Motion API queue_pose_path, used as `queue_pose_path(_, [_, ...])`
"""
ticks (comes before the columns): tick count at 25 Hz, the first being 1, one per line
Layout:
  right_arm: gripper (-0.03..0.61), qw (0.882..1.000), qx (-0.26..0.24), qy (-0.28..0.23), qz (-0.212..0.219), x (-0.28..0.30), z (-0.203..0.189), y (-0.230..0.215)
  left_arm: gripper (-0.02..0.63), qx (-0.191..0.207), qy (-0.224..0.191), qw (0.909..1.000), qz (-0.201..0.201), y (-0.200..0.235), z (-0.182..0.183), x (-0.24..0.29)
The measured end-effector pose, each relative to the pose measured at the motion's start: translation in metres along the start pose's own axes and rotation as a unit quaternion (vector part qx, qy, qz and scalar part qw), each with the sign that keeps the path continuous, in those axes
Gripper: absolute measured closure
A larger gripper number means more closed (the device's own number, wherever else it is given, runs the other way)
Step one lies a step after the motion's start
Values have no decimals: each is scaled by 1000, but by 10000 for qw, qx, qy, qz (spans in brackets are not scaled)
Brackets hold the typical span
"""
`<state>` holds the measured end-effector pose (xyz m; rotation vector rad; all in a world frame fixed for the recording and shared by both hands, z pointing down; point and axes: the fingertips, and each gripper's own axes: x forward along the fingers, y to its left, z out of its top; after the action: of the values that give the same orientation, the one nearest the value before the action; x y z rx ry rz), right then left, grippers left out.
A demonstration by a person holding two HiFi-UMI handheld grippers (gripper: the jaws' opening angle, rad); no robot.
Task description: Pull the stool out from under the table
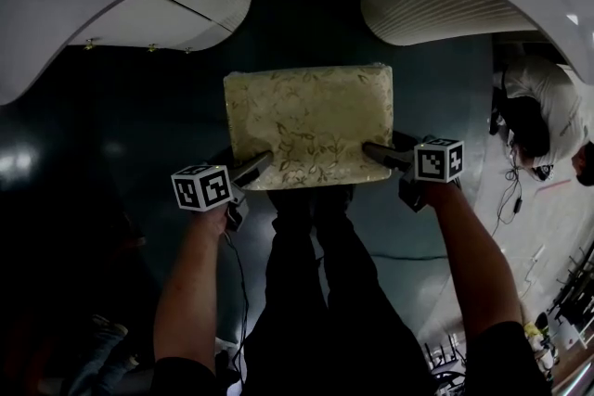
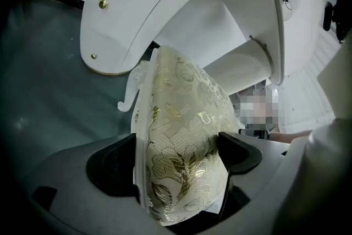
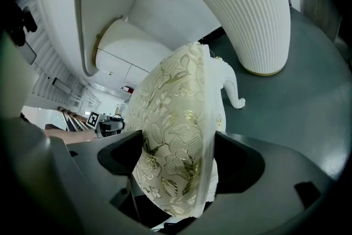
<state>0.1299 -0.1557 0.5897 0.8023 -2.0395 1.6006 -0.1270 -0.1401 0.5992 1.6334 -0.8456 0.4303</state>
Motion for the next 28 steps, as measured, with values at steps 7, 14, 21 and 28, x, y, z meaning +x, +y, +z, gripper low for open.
queue_pose_path(7, [225, 9998, 73, 38, -163, -1, -10, -3, 160, 296, 246, 9992, 133, 1, 3, 3])
queue_pose_path(14, [225, 9991, -156, 329, -195, -46, -17, 17, 160, 364, 5, 9962, 797, -7, 9, -39])
queue_pose_path(21, [227, 9990, 12, 405, 165, -65, 9, -35, 161, -92, 104, 9969, 777, -45, 24, 26])
queue_pose_path(28, [227, 9936, 626, 475, 811, -61, 54, -86, 161, -424, 451, 9972, 409, -109, 37, 119])
